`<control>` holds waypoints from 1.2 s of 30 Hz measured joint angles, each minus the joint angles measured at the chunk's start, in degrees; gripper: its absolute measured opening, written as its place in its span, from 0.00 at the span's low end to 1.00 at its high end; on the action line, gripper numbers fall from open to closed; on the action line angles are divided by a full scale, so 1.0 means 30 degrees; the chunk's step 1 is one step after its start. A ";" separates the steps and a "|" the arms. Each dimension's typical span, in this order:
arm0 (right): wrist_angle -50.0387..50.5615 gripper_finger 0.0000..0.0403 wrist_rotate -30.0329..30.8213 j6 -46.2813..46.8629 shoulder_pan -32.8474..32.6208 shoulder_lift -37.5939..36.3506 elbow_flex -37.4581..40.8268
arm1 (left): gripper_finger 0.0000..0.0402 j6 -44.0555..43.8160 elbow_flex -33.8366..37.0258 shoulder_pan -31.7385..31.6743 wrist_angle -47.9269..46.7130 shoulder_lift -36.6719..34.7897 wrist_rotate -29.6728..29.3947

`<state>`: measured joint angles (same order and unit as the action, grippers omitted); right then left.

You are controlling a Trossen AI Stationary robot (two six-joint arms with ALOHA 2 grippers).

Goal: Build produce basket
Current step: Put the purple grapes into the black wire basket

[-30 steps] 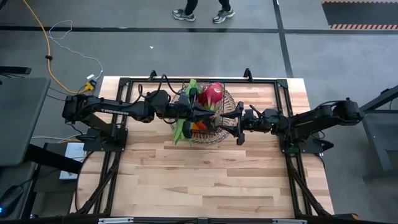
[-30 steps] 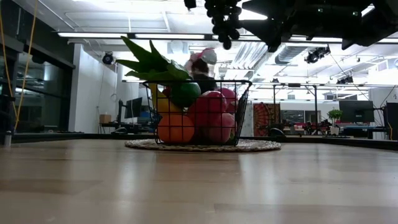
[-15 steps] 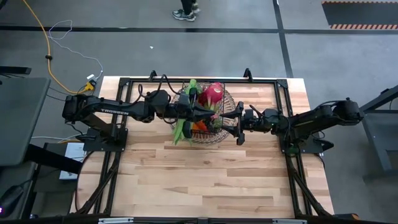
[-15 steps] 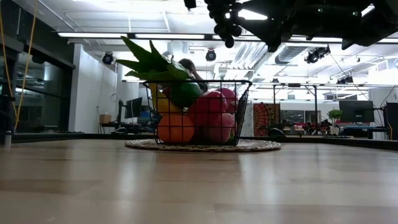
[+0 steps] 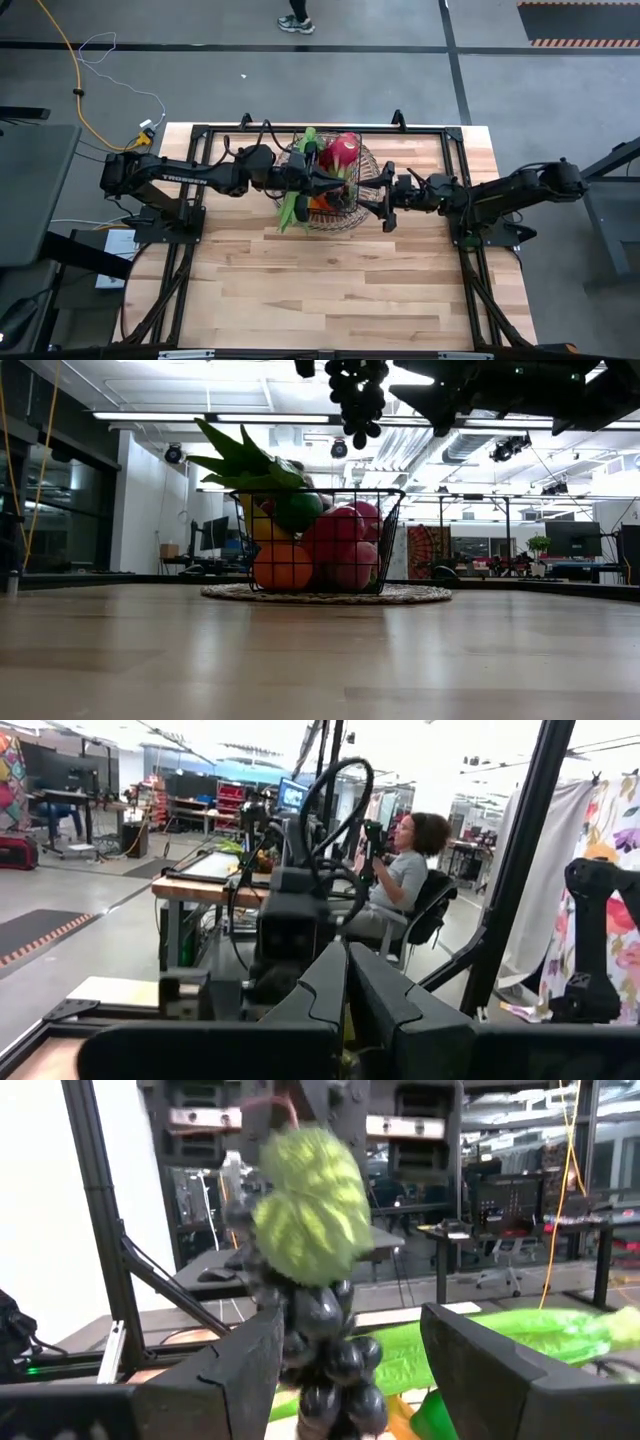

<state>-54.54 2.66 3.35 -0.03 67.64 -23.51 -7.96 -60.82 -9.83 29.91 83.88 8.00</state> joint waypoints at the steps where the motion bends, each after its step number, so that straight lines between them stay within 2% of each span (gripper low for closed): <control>1: 0.0077 0.57 0.0000 -0.0153 0.0000 -0.0202 0.0000 | 0.00 0.0011 0.0000 -0.0070 -0.0113 0.0007 0.0004; 11: 0.1962 0.57 0.0328 -0.0627 0.0000 -0.1838 0.0000 | 0.00 -0.0086 -0.0022 -0.1232 -0.0022 0.0534 -0.0021; 23: 0.2251 0.57 0.0335 -0.0631 0.0000 -0.1838 0.0000 | 0.00 -0.0321 -0.0022 -0.2318 0.1387 0.3436 -0.0896; 31: 0.2389 0.57 0.0335 -0.0631 0.0000 -0.1838 0.0000 | 0.00 -0.0912 -0.0015 -0.2398 0.0533 0.3491 -0.0879; 36: 0.2382 0.57 0.0342 -0.0631 0.0000 -0.1838 0.0000 | 0.00 -0.1297 -0.0015 -0.2052 0.0360 0.3417 0.0063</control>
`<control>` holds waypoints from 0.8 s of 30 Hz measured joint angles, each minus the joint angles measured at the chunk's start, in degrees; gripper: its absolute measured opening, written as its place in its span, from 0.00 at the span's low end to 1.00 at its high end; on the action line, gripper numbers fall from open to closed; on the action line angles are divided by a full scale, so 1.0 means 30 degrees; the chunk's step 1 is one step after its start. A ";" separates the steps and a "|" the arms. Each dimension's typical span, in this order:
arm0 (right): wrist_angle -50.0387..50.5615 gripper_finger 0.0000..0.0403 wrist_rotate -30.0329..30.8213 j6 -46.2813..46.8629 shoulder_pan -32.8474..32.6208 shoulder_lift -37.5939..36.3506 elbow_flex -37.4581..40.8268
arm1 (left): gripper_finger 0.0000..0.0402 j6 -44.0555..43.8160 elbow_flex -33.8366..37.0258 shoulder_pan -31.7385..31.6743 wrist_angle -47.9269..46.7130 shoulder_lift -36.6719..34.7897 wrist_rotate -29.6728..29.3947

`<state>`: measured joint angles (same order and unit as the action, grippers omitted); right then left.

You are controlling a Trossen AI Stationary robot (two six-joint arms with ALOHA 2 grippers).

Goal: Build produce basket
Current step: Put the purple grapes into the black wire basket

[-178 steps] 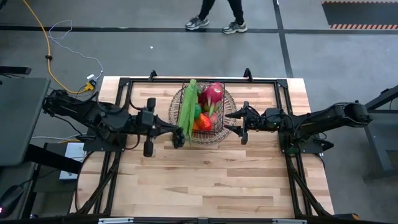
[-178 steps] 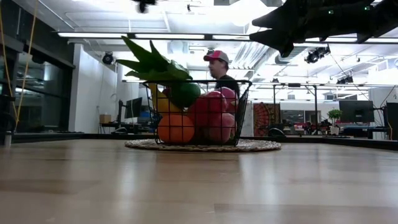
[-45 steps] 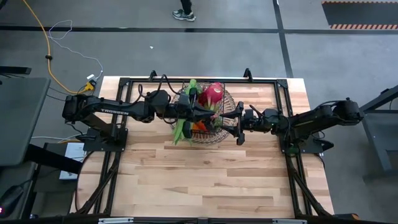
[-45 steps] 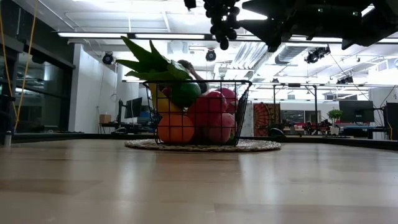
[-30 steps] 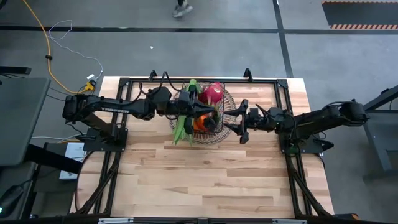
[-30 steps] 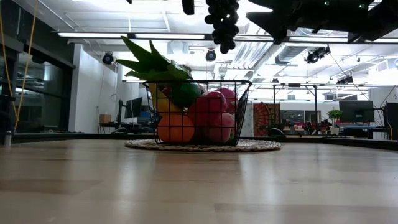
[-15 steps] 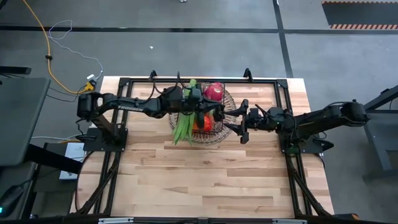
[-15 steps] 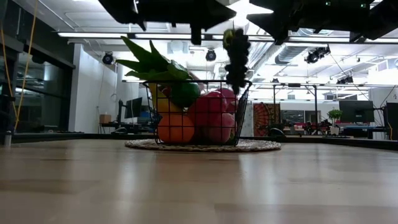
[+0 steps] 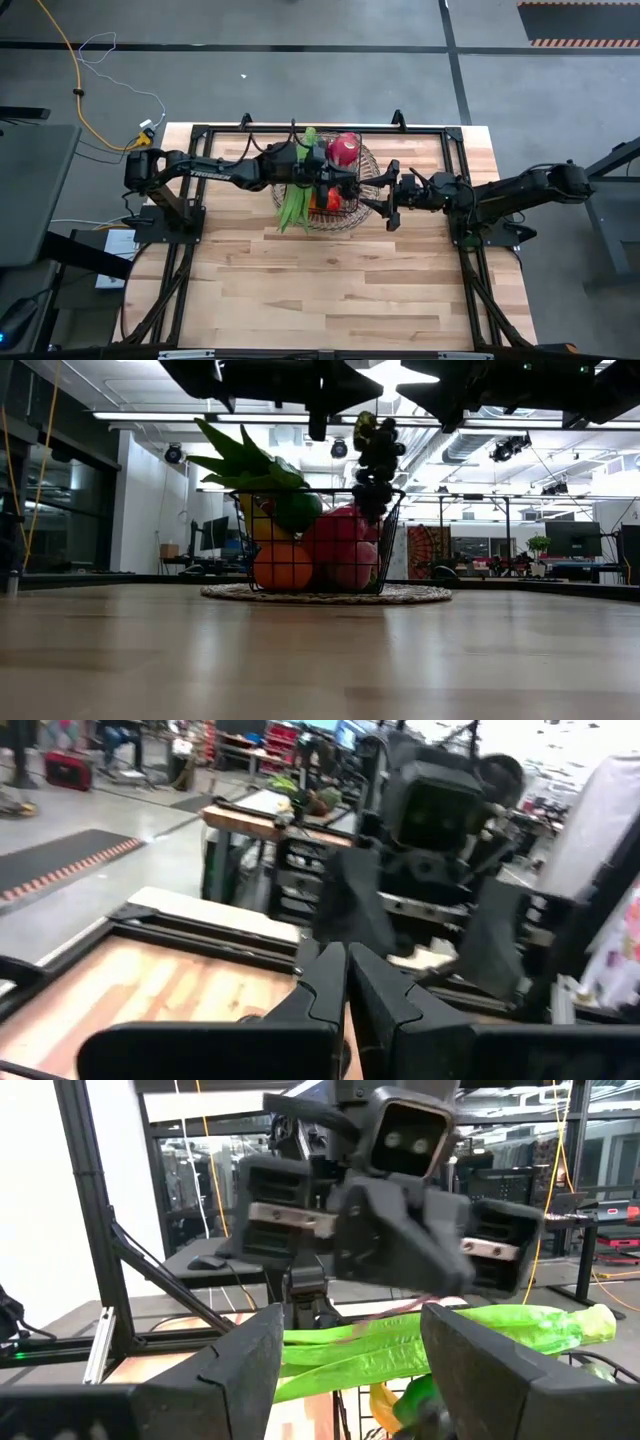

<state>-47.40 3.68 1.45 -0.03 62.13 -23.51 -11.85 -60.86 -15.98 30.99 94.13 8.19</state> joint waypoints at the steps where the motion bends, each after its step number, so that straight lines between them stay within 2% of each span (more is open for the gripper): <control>1: 0.0000 0.57 0.0028 0.0000 0.0000 0.0000 0.0000 | 0.00 -0.0004 -0.0002 0.0149 -0.0128 0.0000 0.0064; 7: 0.0000 0.57 0.0051 0.0000 0.0000 0.0007 0.0000 | 0.00 0.0786 0.0000 0.1061 -0.0395 0.0000 0.0000; 16: 0.0000 0.57 0.0038 0.0004 0.0000 0.0007 0.0000 | 0.00 0.0980 0.0000 0.1200 -0.0432 0.0000 -0.1673; 24: 0.0000 0.57 0.0029 0.0004 0.0000 0.0007 0.0000 | 0.06 0.1009 0.0008 0.1200 -0.1688 -0.0015 -0.1954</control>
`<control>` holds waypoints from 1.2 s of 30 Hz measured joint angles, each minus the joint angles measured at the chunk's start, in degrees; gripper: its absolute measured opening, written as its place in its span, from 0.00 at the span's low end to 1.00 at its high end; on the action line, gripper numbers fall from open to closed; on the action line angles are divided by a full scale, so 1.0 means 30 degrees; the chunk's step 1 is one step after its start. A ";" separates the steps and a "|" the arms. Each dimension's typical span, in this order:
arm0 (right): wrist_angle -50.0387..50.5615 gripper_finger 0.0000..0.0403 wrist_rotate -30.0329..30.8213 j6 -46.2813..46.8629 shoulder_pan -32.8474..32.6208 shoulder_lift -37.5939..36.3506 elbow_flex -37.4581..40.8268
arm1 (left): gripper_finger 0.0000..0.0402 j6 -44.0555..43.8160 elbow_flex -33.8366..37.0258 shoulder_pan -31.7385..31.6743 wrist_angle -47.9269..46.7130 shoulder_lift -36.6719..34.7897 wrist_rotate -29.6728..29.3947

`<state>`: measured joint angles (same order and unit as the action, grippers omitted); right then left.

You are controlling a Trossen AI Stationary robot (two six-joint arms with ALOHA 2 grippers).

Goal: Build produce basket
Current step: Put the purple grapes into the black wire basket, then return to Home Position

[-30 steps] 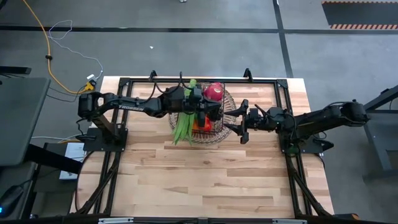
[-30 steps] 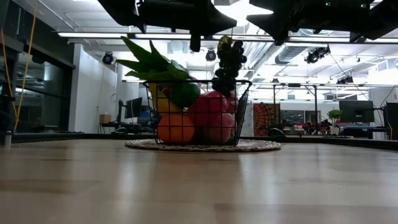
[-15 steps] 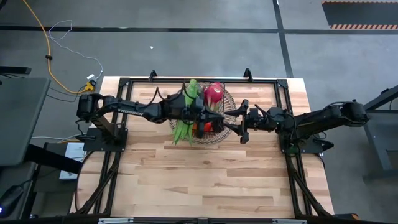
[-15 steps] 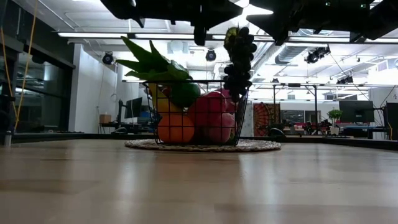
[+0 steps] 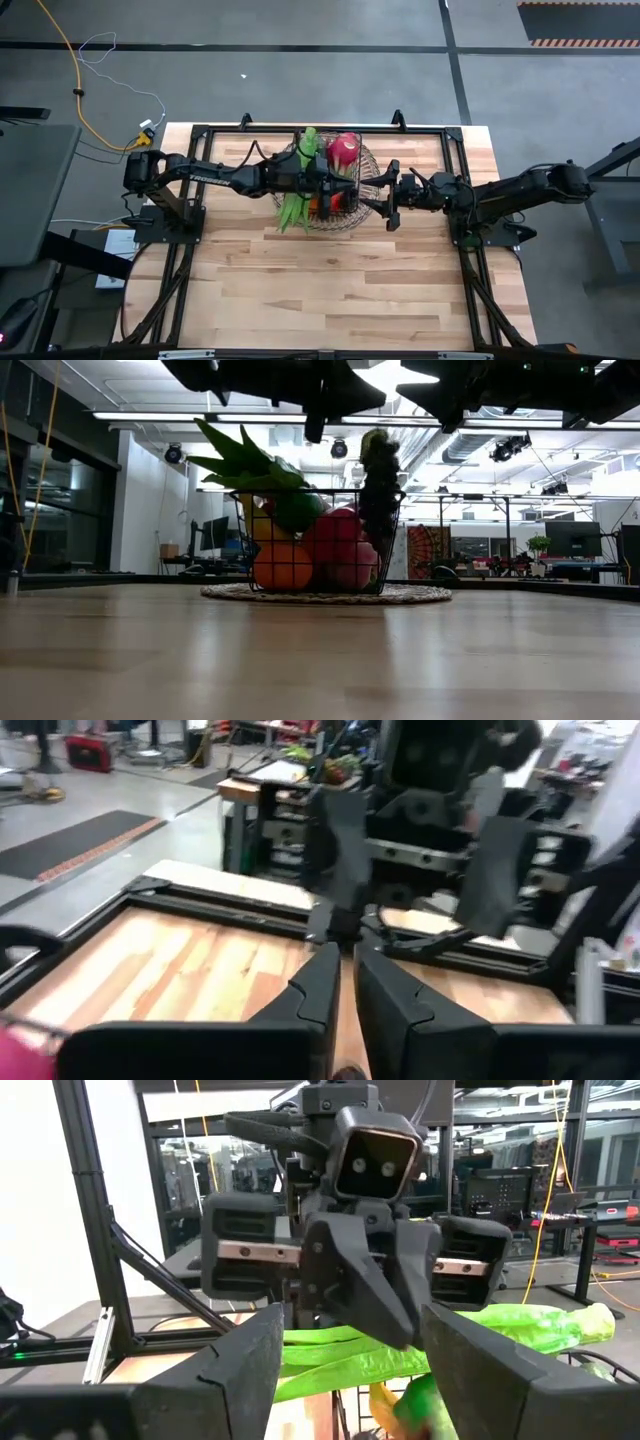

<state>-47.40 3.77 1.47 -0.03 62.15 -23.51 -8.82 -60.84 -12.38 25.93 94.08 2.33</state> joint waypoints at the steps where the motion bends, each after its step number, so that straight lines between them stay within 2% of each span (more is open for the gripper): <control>1: 0.0000 0.57 0.0000 0.0003 0.0000 0.0000 0.0000 | 0.07 0.0000 0.0000 -0.0007 -0.0166 0.0000 -0.0238; 7: 0.0012 0.57 -0.0083 0.0002 0.0000 0.0000 0.0000 | 0.17 0.0000 0.0007 -0.0253 -0.0300 0.0000 -0.0645; 15: 0.0176 0.57 -0.0109 0.0003 0.0000 0.0000 0.0000 | 0.43 -0.0204 0.0007 -0.1062 -0.0485 -0.0229 -0.0714; 20: 0.0437 0.57 -0.0087 0.0003 0.0000 0.0007 0.0000 | 0.54 0.0200 -0.0702 -0.1819 -0.2819 -0.1615 -0.0561; 30: 0.0578 0.57 -0.0033 0.0003 0.0000 0.0007 0.0000 | 0.58 0.0656 -0.1032 -0.3037 -0.9988 -0.7045 -0.0568; 36: 0.0590 0.57 -0.0029 0.0053 0.0000 0.0007 0.0000 | 0.57 0.0661 0.2027 -0.2742 -0.9864 -1.0388 -0.1581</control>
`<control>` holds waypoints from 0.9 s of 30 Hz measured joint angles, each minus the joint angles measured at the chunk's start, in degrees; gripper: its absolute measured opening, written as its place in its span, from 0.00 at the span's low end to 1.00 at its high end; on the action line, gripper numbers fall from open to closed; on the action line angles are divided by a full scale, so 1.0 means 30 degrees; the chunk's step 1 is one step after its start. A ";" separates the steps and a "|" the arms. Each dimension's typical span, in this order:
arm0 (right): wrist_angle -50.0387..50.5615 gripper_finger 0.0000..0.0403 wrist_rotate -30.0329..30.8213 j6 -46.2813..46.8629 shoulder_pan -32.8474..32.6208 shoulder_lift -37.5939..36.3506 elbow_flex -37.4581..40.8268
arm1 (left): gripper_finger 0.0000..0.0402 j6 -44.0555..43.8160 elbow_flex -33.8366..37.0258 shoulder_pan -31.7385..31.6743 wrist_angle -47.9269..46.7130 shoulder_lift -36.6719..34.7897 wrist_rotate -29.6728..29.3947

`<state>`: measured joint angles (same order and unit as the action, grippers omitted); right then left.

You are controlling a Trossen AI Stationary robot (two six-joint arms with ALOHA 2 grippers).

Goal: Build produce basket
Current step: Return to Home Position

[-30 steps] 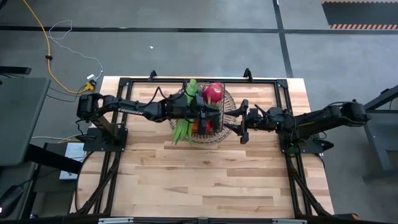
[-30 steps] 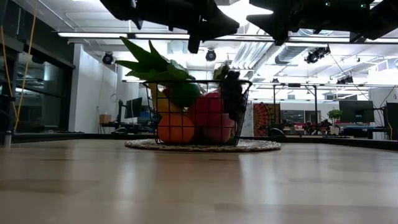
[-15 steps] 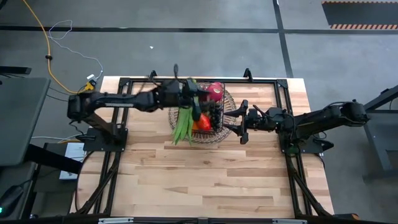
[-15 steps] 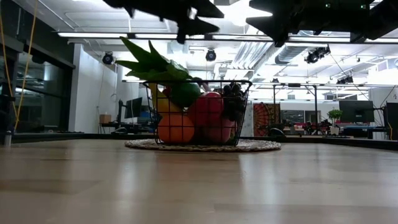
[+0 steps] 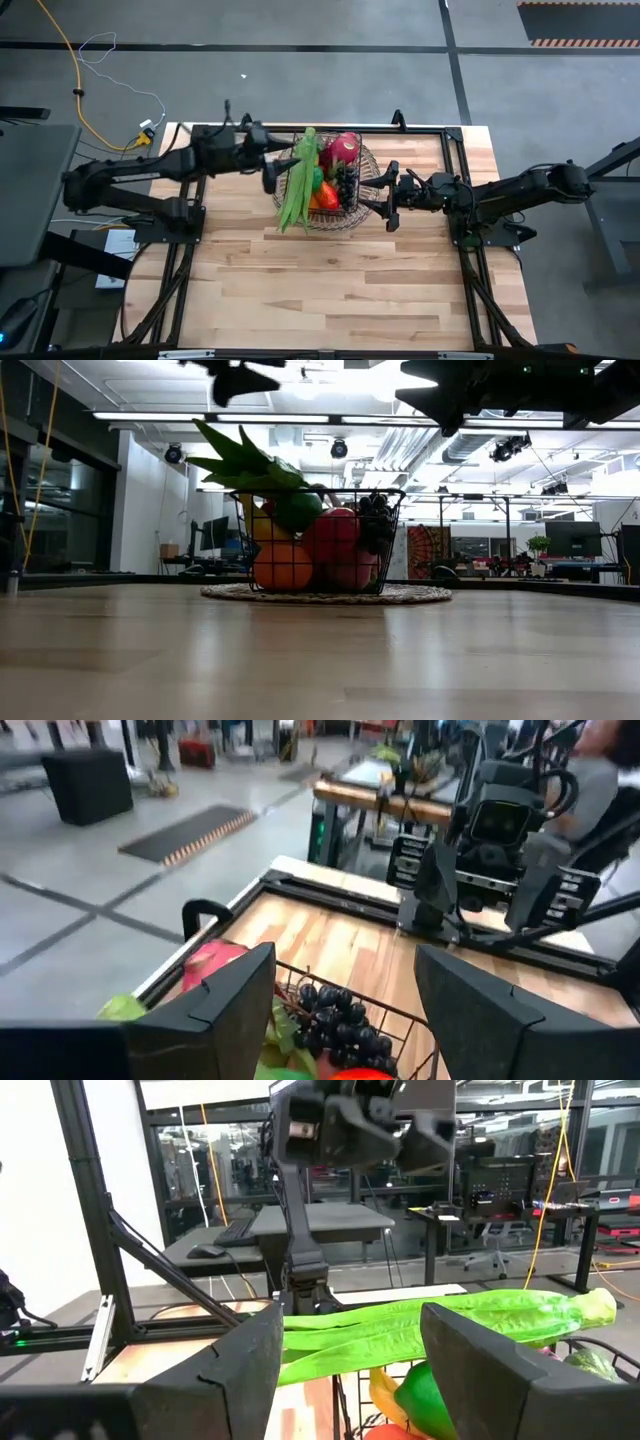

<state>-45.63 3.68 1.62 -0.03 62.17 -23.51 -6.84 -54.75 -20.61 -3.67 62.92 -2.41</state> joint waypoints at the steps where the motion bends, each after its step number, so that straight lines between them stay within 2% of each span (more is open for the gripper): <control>1: 0.0000 0.57 0.0000 0.0029 0.0000 0.0000 0.0000 | 0.57 -0.0014 0.0853 0.0079 0.0666 -0.0590 -0.0173; 8: 0.0022 0.57 0.0126 0.0315 0.0015 0.0000 0.0000 | 0.57 -0.0833 0.7515 0.0486 0.6142 -0.4563 -0.0423; 13: 0.0087 0.57 0.0270 0.0314 0.0015 0.0000 0.0000 | 0.57 -0.1345 1.0670 0.1339 1.0206 -0.6170 -0.0245; 16: 0.0087 0.57 0.0270 0.0300 0.0015 0.0000 0.0000 | 0.57 -0.1371 1.1203 0.2130 1.1344 -0.6470 0.0010; 23: 0.0094 0.57 0.1004 0.0300 0.0015 0.0000 0.0000 | 0.57 -0.1317 1.1203 0.4519 1.1207 -0.6107 -0.0058; 27: 0.0138 0.57 0.1115 0.0300 0.0015 0.0000 0.0000 | 0.57 -0.0686 1.1203 0.5707 1.1163 -0.5682 -0.1730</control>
<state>-45.21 7.03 2.52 0.01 62.17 -23.51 -8.89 -21.15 -3.49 29.82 45.87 -7.60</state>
